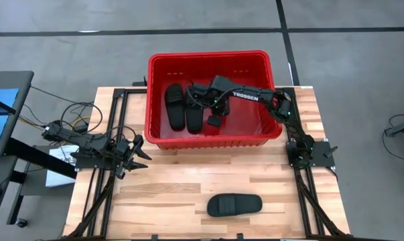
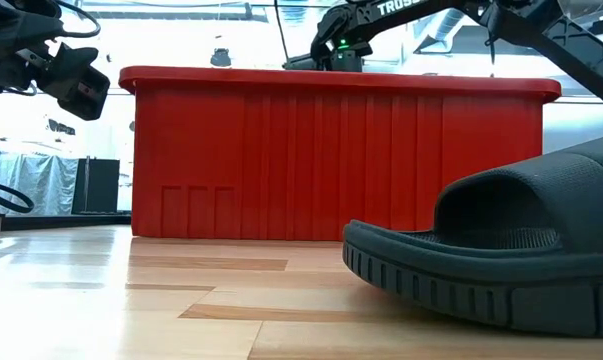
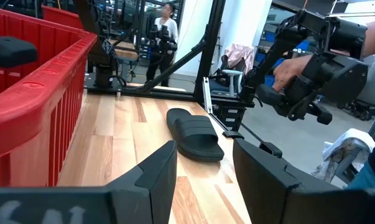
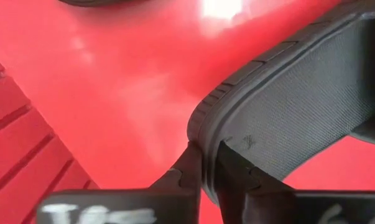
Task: Pick and place slides into bin
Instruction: Put the black slipper into the bin, then put the slipper into the bin
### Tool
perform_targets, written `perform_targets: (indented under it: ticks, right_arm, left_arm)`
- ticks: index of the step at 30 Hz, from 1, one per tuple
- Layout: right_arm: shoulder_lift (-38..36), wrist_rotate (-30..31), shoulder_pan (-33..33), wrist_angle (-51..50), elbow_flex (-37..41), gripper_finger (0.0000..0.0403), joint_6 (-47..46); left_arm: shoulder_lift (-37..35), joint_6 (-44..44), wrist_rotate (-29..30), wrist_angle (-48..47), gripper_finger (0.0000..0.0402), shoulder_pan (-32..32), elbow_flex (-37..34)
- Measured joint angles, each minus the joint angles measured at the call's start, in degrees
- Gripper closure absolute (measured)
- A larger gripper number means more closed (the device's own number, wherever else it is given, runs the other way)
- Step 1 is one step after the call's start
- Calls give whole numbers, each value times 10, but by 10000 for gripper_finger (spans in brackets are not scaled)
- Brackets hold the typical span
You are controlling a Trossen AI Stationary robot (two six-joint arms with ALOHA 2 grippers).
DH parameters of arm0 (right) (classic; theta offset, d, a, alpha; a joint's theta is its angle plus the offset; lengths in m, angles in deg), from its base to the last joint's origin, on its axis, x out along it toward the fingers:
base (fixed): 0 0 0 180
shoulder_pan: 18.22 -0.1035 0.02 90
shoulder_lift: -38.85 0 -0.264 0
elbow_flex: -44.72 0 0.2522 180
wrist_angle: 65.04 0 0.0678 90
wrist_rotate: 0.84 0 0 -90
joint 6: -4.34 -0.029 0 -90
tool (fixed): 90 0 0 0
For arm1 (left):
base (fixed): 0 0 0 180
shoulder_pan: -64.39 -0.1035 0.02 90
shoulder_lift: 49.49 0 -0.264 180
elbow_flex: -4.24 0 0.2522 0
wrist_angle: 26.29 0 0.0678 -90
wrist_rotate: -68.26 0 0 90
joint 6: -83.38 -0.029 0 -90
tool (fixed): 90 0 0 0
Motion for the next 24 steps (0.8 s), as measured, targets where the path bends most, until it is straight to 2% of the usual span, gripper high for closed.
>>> perform_targets:
  ticks: [8, 24]
  right_arm:
    - [-1, 1, -4, 3, 0, 337, 13]
    - [-1, 1, -4, 8, -2, 331, 39]
  left_arm:
    - [0, 0, 0, 0, 253, 0, 0]
    - [0, 0, 0, 0, 253, 0, 0]
